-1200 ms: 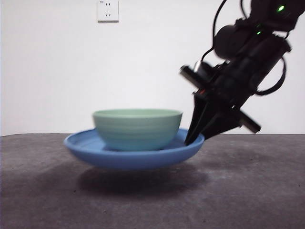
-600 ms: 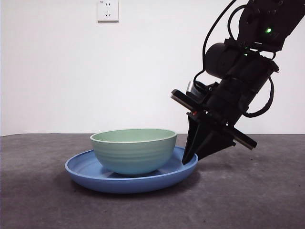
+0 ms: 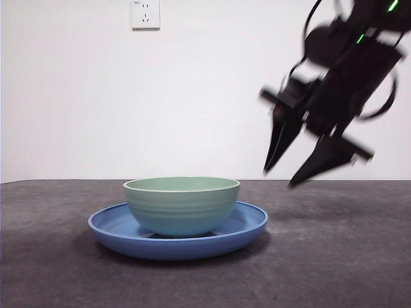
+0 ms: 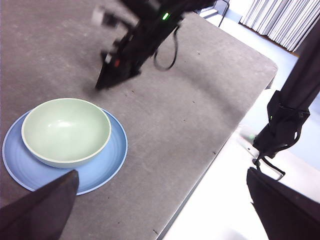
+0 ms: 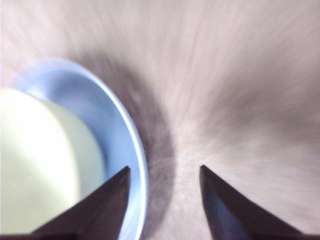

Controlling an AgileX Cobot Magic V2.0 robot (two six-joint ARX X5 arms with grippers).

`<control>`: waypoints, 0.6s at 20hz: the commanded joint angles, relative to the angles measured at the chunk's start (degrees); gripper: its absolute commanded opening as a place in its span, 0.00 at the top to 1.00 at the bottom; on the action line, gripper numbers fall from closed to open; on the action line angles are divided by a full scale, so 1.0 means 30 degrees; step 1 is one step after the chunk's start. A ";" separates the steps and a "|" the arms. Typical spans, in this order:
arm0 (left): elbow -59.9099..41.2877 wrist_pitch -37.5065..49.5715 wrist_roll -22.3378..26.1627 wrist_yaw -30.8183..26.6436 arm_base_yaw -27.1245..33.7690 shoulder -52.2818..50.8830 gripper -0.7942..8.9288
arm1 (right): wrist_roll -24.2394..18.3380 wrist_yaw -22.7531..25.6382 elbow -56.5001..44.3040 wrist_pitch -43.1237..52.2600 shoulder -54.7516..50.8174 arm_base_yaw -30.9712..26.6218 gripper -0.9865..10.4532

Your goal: Place the green bowl on the blue plate

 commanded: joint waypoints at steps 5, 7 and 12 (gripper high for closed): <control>0.0131 0.0182 -0.0036 0.0029 -0.0160 0.0044 0.27 | -0.3264 0.0255 0.0372 -0.4874 -0.6674 -0.0656 0.47; 0.0131 0.0189 -0.0036 0.0029 -0.0160 0.0044 0.27 | -0.4102 0.1166 0.0372 -0.6980 -0.8983 -0.0605 0.40; 0.0131 0.0226 -0.0036 0.0029 -0.0160 0.0044 0.27 | -0.5909 0.1654 0.0357 -1.0171 -1.3158 -0.0597 0.38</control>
